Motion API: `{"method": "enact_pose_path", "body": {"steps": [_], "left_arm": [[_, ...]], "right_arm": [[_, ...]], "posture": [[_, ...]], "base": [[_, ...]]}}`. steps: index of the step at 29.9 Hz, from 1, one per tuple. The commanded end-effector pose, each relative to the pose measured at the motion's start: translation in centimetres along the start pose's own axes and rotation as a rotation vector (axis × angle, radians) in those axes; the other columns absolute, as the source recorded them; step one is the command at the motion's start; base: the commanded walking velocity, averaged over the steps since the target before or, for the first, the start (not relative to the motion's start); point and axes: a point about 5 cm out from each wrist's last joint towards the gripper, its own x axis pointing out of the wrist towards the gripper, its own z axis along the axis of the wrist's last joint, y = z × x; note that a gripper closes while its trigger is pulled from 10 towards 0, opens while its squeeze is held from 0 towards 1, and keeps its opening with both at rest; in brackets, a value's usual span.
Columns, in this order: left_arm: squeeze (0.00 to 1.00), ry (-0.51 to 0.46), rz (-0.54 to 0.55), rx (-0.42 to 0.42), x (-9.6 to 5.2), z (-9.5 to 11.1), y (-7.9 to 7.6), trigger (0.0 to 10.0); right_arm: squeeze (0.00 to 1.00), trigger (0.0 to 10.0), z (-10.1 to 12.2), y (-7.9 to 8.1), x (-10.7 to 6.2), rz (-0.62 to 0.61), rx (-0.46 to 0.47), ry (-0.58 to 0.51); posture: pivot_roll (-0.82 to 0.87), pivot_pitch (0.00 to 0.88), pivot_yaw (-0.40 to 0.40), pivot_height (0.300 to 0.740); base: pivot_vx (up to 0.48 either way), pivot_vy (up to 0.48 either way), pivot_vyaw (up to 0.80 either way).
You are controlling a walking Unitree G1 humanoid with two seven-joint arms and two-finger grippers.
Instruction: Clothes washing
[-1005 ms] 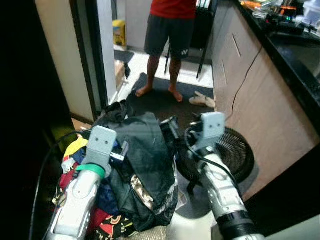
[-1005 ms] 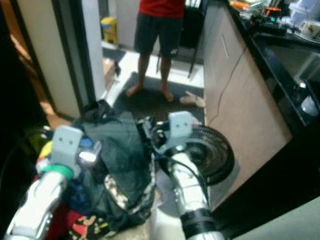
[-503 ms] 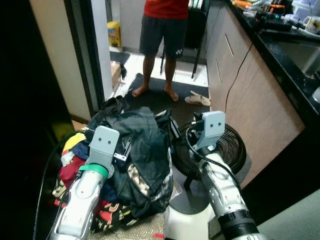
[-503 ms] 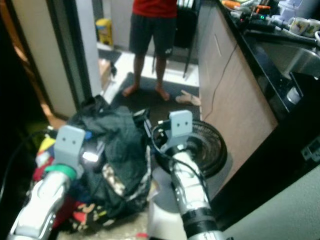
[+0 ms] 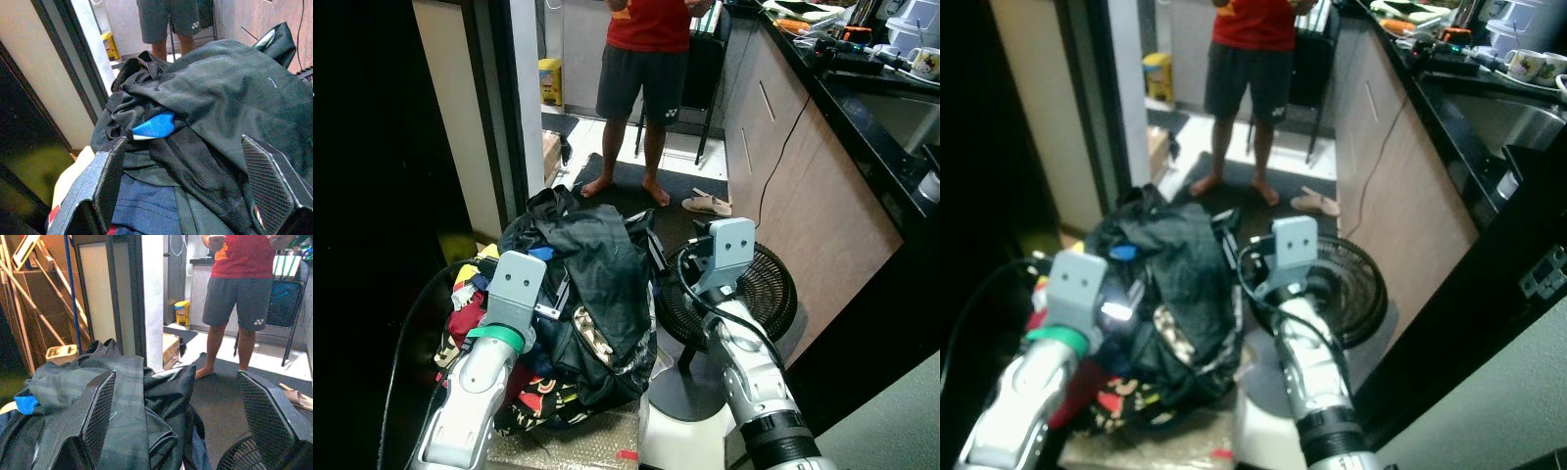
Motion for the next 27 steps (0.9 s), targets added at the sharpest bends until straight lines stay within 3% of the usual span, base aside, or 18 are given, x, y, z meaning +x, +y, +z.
{"method": "enact_pose_path", "body": {"steps": [1,10,13,16,18,27], "left_arm": [[0.00,0.008,-0.012,0.000,-0.2,-0.2,-0.4,10.0],[0.00,0.031,0.000,0.008,0.0,-0.7,-0.3,10.0],[0.00,0.135,0.049,-0.051,0.4,-3.2,-0.2,10.0],[0.00,0.173,0.068,-0.039,0.7,-3.9,-0.1,10.0],[0.00,0.203,0.077,0.000,1.6,-4.2,-0.2,10.0],[0.00,0.182,0.074,0.101,5.4,-1.7,0.0,10.0]], "right_arm": [[0.00,10.0,-0.5,-0.2,-0.3,-0.006,-0.004,0.018],[0.00,10.0,-1.2,-0.3,-0.5,-0.011,-0.012,0.042],[0.00,10.0,-2.7,-0.4,-0.9,-0.022,-0.024,0.104],[0.00,10.0,-3.3,-0.4,-1.1,-0.025,-0.028,0.128],[0.00,10.0,-3.8,-0.4,-1.3,-0.028,-0.031,0.148],[0.00,10.0,-2.5,-1.2,-1.0,-0.056,-0.036,0.095]], "posture": [[0.12,0.076,-0.039,0.740],[0.12,0.074,-0.039,0.740],[0.12,0.078,-0.048,0.740],[0.13,0.078,-0.047,0.740],[0.13,0.077,-0.042,0.740],[0.09,0.084,0.000,0.740]], "base": [[0.000,0.000,0.00],[0.000,0.000,0.00],[0.000,0.000,0.00],[0.000,0.000,0.00],[0.000,0.000,0.00],[0.000,0.000,0.00]]}}
